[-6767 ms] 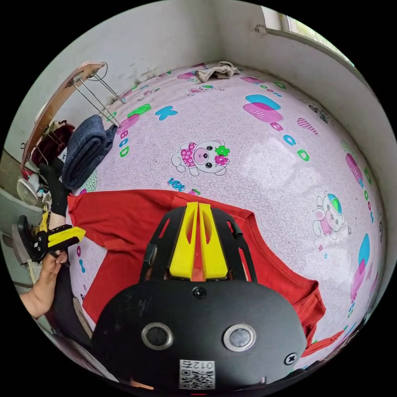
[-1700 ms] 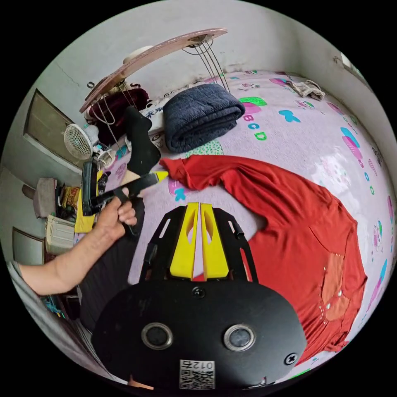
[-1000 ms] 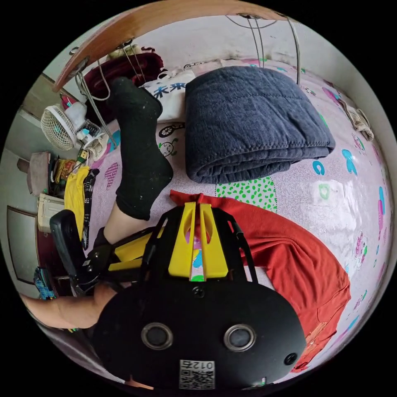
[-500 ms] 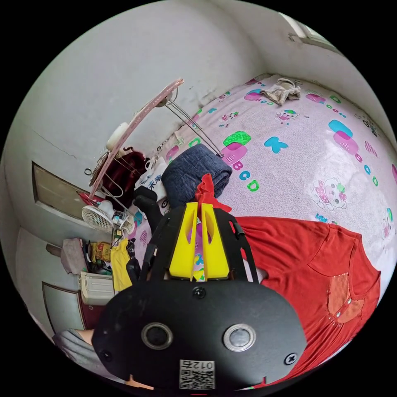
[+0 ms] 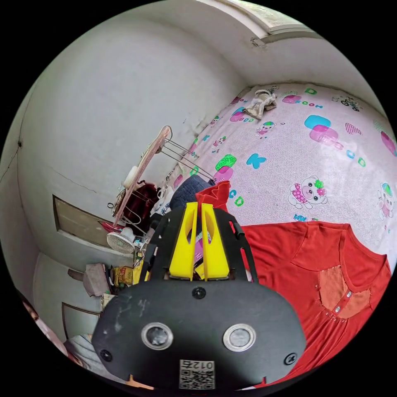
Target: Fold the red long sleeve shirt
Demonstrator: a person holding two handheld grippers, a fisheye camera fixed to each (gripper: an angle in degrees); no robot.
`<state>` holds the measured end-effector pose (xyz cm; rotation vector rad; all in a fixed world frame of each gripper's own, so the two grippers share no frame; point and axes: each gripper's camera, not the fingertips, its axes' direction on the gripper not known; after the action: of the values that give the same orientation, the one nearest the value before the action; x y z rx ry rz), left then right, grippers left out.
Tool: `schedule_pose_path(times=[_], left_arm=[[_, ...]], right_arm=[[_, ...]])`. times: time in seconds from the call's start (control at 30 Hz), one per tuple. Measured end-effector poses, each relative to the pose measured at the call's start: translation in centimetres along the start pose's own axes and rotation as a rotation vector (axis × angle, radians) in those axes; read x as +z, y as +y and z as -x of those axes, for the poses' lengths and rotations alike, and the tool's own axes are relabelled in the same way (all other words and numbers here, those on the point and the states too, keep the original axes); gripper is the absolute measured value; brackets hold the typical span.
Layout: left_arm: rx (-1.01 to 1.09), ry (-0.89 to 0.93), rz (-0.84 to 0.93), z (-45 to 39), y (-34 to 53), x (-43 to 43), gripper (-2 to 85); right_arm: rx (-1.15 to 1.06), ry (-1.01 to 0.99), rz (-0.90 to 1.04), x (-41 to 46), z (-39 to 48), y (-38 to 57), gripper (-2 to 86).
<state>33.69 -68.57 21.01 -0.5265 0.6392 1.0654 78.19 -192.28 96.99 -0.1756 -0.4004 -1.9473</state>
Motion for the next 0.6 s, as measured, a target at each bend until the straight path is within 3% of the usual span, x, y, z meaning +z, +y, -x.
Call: schedule_pose_path(times=[0.13,0.27,0.4,0.47,0.6], left_arm=[[0.116,0.121,-0.018,-2.4,0.5,-1.8,6.3],[0.312,0.074,-0.096,-8.0,3.3,-4.0,3.2],[0.382,0.030,0.110,-10.2,6.1,1.2,0.6],[0.358,0.017,0.139,-10.0,6.7,1.8,0.2],[0.391,-0.021,0.155,-10.0,6.8,0.5,0.0]], right_arm=[[0.007,0.027,-0.116,-10.6,-5.1,0.9,-0.2],[0.089,0.071,-0.251,-21.4,-14.5,6.9,-0.2],[0.334,0.054,-0.235,-24.1,-26.2,14.8,-0.1],[0.484,-0.011,-0.270,-24.8,-32.1,20.1,-0.1],[0.580,-0.064,-0.298,-25.5,-36.1,24.2,-0.1]])
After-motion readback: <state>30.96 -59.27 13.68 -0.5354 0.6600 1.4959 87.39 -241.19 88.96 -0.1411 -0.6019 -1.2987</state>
